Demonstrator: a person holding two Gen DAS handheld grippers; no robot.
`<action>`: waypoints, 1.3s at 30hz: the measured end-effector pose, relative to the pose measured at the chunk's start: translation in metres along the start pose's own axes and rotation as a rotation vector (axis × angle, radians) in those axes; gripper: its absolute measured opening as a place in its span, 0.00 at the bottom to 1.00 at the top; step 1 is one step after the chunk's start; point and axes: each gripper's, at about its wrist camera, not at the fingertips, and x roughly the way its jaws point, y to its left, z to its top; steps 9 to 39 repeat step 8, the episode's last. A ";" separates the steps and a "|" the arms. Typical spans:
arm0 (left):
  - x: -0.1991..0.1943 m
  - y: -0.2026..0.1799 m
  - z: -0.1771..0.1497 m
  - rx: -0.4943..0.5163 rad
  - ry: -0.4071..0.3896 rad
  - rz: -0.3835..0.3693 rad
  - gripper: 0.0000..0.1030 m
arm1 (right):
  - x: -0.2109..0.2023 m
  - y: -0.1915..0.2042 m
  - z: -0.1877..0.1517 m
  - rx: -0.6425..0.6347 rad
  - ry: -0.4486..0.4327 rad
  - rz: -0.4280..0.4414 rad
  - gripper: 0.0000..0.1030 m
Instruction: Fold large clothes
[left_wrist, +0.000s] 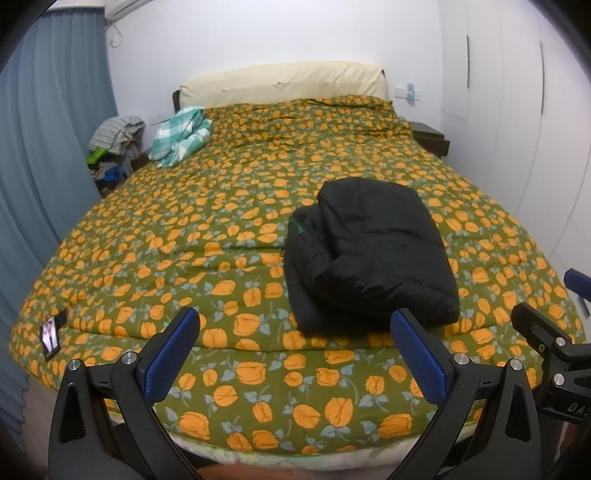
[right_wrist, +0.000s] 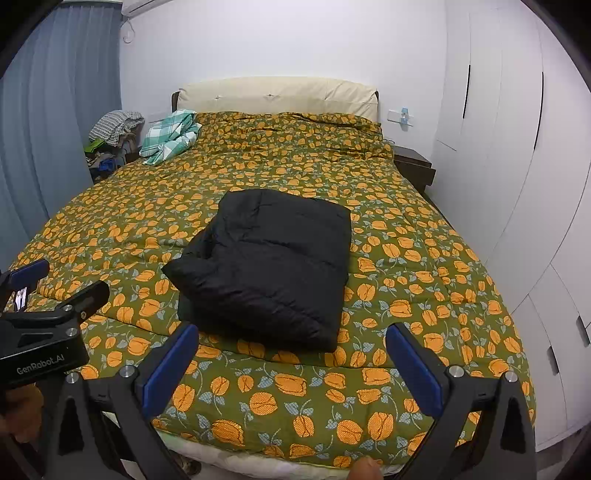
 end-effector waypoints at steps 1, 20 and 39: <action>0.000 0.000 0.000 -0.003 -0.001 -0.004 1.00 | 0.000 0.000 0.000 0.000 -0.001 0.000 1.00; -0.006 0.000 0.000 -0.006 -0.021 0.010 1.00 | -0.001 0.000 -0.001 -0.002 -0.001 -0.002 1.00; -0.006 0.000 0.000 -0.006 -0.021 0.010 1.00 | -0.001 0.000 -0.001 -0.002 -0.001 -0.002 1.00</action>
